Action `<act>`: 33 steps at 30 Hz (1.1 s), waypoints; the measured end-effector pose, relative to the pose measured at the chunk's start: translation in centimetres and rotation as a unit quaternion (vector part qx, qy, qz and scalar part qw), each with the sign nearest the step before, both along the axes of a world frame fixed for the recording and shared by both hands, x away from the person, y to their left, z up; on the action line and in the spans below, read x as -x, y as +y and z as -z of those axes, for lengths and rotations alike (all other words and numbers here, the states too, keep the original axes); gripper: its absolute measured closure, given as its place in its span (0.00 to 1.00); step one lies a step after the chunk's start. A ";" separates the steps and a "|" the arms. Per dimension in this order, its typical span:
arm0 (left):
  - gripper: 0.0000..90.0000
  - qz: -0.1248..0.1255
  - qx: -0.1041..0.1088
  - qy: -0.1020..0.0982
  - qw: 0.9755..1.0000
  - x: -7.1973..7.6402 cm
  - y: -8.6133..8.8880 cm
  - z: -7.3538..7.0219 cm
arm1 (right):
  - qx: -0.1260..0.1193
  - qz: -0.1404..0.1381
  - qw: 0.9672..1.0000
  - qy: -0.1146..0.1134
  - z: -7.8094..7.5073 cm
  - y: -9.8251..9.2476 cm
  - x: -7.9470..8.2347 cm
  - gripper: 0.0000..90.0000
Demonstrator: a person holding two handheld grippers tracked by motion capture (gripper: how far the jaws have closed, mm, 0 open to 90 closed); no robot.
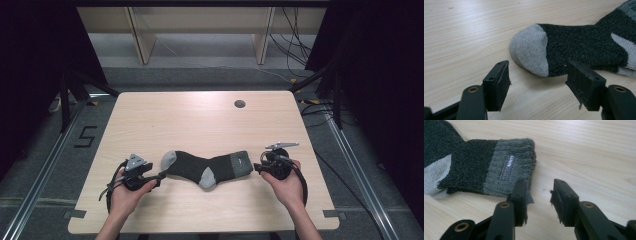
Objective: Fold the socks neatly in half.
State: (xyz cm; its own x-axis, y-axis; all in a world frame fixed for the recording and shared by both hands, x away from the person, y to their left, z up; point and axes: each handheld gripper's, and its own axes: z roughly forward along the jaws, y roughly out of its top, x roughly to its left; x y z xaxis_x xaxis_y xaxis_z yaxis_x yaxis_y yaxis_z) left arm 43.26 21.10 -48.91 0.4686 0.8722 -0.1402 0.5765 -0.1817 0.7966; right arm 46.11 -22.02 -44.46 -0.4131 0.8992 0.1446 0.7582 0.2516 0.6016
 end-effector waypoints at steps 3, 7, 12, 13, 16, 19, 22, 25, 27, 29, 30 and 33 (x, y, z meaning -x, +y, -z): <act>0.41 -0.010 0.027 0.007 1.000 -0.7 -0.1 0.1 | -0.003 0.011 1.000 -0.002 0.3 0.8 -0.8 0.69; 0.41 -0.034 0.019 0.036 0.999 -1.9 0.1 0.0 | 0.006 0.002 1.000 0.001 0.7 1.6 -1.7 0.67; 0.43 -0.041 0.064 0.054 0.996 -3.5 -0.2 0.5 | 0.005 0.017 1.000 0.021 1.5 2.1 -2.2 0.70; 0.43 -0.041 0.050 0.066 0.996 -4.3 -0.1 0.6 | 0.007 0.013 1.000 0.022 1.8 2.1 -2.3 0.70; 0.44 -0.046 0.064 0.074 0.994 -5.3 -0.3 0.7 | 0.007 0.019 0.999 0.026 1.9 2.2 -2.3 0.70; 0.45 -0.041 0.054 0.074 0.995 -5.7 -0.6 0.7 | 0.015 0.014 1.000 0.020 2.1 2.0 -2.4 0.70; 0.47 -0.041 0.069 0.070 0.994 -6.3 -0.9 0.3 | 0.013 0.013 1.000 0.023 2.2 2.2 -2.7 0.70; 0.46 -0.037 0.068 0.067 0.995 -6.5 -1.3 -0.3 | 0.026 -0.008 1.000 0.010 2.2 2.0 -3.0 0.69; 0.47 -0.031 0.062 0.072 0.995 -6.6 -1.5 -0.2 | 0.018 0.013 0.999 0.026 2.2 2.2 -2.8 0.69; 0.48 -0.024 0.049 0.075 0.996 -6.9 -1.6 0.1 | 0.020 0.011 0.999 0.036 2.0 2.2 -2.7 0.69; 0.49 -0.024 0.052 0.081 0.995 -7.1 -1.5 0.6 | 0.011 0.019 0.999 0.033 2.2 2.4 -2.7 0.69; 0.51 -0.020 0.056 0.087 0.994 -7.1 -1.6 1.0 | 0.018 0.006 0.999 0.025 2.3 2.1 -2.8 0.69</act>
State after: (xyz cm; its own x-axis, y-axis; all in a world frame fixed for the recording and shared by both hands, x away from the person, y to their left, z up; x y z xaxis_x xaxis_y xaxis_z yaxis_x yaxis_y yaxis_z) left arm 50.41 19.49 -49.93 0.3931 0.8646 -0.3130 0.7131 -0.0717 0.6974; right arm 48.90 -19.96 -46.72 -0.3953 0.9089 0.1328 0.7906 0.2631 0.5530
